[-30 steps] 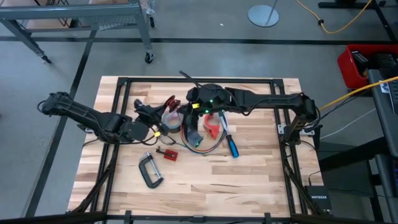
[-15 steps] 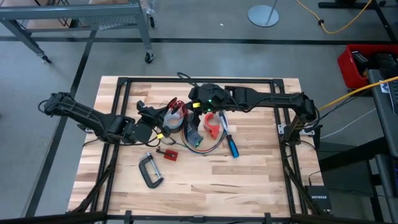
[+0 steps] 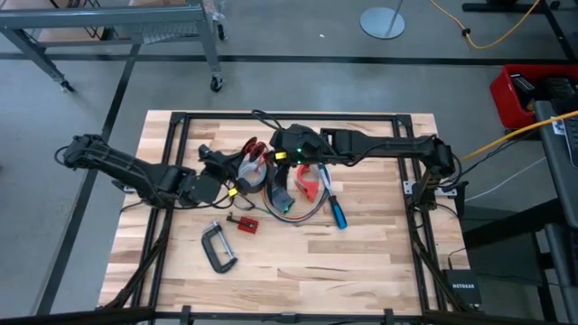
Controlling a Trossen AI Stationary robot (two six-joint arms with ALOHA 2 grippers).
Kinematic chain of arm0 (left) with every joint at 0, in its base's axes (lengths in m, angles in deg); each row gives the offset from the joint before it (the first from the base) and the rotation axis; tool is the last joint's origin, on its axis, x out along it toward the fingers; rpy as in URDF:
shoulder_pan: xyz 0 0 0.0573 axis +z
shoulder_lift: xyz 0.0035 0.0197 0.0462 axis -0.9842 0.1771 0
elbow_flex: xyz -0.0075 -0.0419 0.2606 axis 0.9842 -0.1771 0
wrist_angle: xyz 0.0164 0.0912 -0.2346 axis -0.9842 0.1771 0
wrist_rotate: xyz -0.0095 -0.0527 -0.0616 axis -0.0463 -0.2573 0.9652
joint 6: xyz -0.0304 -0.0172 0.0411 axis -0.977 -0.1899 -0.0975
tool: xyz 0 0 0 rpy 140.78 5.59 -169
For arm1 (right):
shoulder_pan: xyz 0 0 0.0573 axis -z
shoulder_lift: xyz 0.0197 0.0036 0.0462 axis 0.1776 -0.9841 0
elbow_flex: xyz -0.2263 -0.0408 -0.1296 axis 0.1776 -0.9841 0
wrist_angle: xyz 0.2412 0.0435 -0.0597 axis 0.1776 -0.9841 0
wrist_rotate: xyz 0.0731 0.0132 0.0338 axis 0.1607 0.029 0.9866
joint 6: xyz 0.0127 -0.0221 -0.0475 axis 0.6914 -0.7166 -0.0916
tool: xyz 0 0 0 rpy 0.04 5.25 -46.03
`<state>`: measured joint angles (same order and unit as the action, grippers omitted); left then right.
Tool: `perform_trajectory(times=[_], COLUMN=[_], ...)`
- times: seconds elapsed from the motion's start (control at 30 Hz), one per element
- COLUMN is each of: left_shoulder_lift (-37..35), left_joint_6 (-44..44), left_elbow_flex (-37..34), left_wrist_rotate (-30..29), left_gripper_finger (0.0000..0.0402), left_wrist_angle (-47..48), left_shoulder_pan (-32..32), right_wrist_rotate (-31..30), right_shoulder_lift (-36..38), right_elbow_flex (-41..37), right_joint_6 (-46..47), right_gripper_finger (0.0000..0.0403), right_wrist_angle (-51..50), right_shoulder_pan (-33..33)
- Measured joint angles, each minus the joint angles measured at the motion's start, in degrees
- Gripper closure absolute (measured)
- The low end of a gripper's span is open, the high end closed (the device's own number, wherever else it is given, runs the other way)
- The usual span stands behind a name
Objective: Coil cords
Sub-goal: Coil the red wire cable onto the black spool
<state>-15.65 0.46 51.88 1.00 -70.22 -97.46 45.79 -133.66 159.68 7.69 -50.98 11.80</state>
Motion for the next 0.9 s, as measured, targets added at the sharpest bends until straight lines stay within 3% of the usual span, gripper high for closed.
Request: perform_trajectory(times=[0.4, 0.9], left_shoulder_lift=[0.0, 1.2], left_joint_6=[-0.9, -0.7], left_elbow_flex=[0.0, 0.0], left_wrist_rotate=[0.0, 0.0], left_gripper_finger=[0.0401, 0.0401], left_wrist_angle=[0.2, 0.7], left_shoulder_pan=[0.4, 0.7], right_wrist_rotate=[-8.0, -8.9], right_shoulder_lift=[-0.9, -0.9], right_elbow_flex=[-0.1, -0.1], right_joint_6=[-1.1, -0.9], right_gripper_finger=[0.0403, 0.0403], right_wrist_angle=[3.8, 6.6], right_shoulder_pan=[-1.2, -1.2])
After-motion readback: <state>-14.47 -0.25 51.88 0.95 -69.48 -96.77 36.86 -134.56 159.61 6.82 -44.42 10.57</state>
